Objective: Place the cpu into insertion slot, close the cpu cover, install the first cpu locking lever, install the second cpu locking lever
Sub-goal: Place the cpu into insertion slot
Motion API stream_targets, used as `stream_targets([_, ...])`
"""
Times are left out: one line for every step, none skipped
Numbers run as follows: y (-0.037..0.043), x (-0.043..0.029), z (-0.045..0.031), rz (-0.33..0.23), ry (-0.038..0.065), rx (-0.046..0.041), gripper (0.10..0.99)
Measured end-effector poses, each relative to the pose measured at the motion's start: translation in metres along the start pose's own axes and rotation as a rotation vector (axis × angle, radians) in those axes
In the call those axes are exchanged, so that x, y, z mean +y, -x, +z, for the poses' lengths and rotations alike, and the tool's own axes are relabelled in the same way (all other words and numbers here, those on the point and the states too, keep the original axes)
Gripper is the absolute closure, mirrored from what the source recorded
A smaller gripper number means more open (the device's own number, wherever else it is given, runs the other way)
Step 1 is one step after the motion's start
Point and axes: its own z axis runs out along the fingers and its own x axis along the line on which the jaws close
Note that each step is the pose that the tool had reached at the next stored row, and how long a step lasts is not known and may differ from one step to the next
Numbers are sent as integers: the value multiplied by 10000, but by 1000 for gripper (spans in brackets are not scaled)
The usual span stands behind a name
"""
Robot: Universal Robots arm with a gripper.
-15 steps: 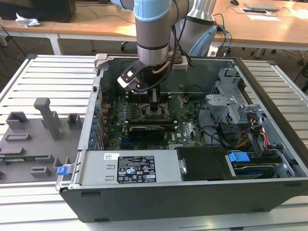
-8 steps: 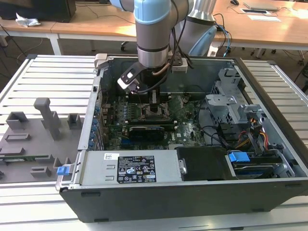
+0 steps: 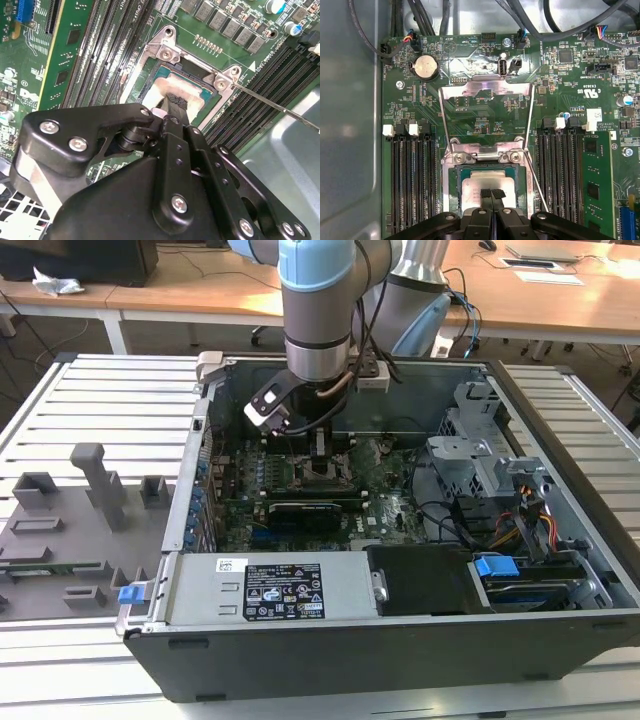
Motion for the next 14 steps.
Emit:
stream_targets([0, 0, 0, 0, 0, 1, 980])
stream_targets([0, 0, -4, 0, 1, 2, 980])
stream_targets([-1, 2, -15, 1, 5, 8, 980])
stream_targets([0, 3, -38, 0, 1, 1, 980])
stream_targets([-1, 5, -56, 0, 1, 0, 980])
stream_targets([-1, 6, -71, 0, 1, 1, 980])
stream_targets([-1, 7, -86, 1, 0, 0, 980])
stream_targets([-1, 9, -103, 0, 1, -1, 980])
stream_targets([-1, 11, -130, 0, 1, -3, 980])
stream_targets([-1, 12, -145, -1, 0, -4, 980])
stream_targets([-1, 14, -160, 0, 1, -6, 980])
stream_targets([-1, 17, -191, -2, 1, -13, 980])
stream_targets([-1, 18, -207, -2, 1, -19, 980])
stream_targets([-1, 19, -221, -2, 1, -24, 980])
